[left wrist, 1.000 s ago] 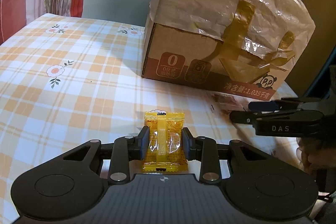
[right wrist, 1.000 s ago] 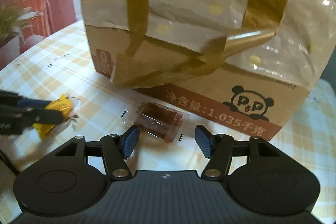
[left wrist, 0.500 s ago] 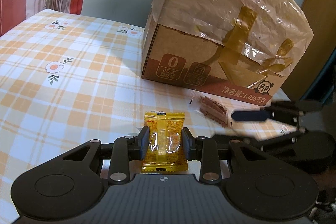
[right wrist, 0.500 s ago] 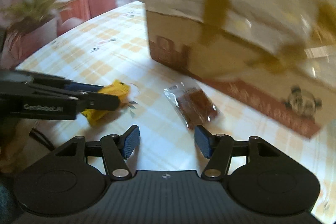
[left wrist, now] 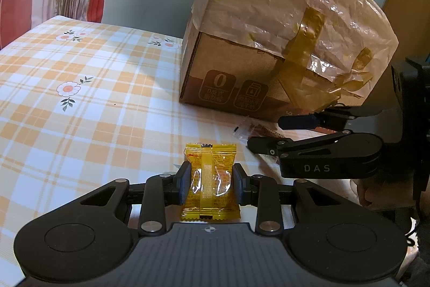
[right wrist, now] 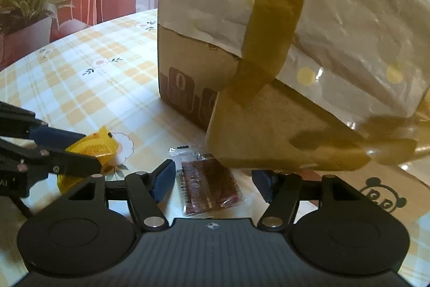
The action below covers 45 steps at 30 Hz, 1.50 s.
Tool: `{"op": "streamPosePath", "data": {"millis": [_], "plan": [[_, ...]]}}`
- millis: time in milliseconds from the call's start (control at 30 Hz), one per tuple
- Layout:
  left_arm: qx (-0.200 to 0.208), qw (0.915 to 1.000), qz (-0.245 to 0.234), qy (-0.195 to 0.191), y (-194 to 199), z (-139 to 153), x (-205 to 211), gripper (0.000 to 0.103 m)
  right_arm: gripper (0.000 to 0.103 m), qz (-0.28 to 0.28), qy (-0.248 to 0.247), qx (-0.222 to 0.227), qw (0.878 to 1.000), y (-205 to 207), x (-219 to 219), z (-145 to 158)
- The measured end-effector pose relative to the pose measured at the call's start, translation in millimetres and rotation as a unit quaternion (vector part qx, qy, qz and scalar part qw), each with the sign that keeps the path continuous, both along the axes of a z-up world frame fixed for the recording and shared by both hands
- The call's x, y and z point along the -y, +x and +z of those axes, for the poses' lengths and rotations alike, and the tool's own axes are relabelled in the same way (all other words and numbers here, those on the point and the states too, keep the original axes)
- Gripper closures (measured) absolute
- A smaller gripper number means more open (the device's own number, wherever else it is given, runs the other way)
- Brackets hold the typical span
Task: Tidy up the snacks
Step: 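Grasp the yellow packet with the left tool while the right tool grasps the brown packet, then carry both packets over the box and open both tools to drop them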
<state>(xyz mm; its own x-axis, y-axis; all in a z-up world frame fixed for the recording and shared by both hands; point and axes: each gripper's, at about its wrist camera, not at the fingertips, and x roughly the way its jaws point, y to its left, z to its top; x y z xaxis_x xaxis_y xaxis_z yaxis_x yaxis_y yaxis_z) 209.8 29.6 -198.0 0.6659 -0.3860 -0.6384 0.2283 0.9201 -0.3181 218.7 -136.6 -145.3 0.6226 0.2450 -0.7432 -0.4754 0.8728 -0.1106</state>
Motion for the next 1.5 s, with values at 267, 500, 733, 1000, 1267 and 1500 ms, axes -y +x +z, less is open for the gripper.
{"op": "streamPosePath", "data": {"millis": [267,500,733,1000,1267,1500], "plan": [[0.003,1.0,-0.001,0.007,-1,1,2,0.069,0.05,-0.022,0.056,-0.009,0.998,-13,15,-1],[0.006,0.9999,-0.002,0.016,-3,1,5,0.069,0.055,-0.055,0.058,0.011,0.997,-40,22,0],[0.006,0.9996,0.0,0.027,-4,4,8,0.069,0.058,-0.12,0.096,0.013,0.988,-68,58,4],[0.022,0.9991,-0.003,0.037,-14,21,11,0.069,0.058,-0.154,0.133,0.036,0.978,-84,83,16],[0.072,0.9962,-0.014,0.046,-22,60,16,0.069,0.058,-0.137,0.169,0.066,0.974,-97,89,33],[0.14,0.988,-0.039,0.052,-17,110,31,0.069,0.058,-0.11,0.186,0.12,0.969,-105,86,63]]}}
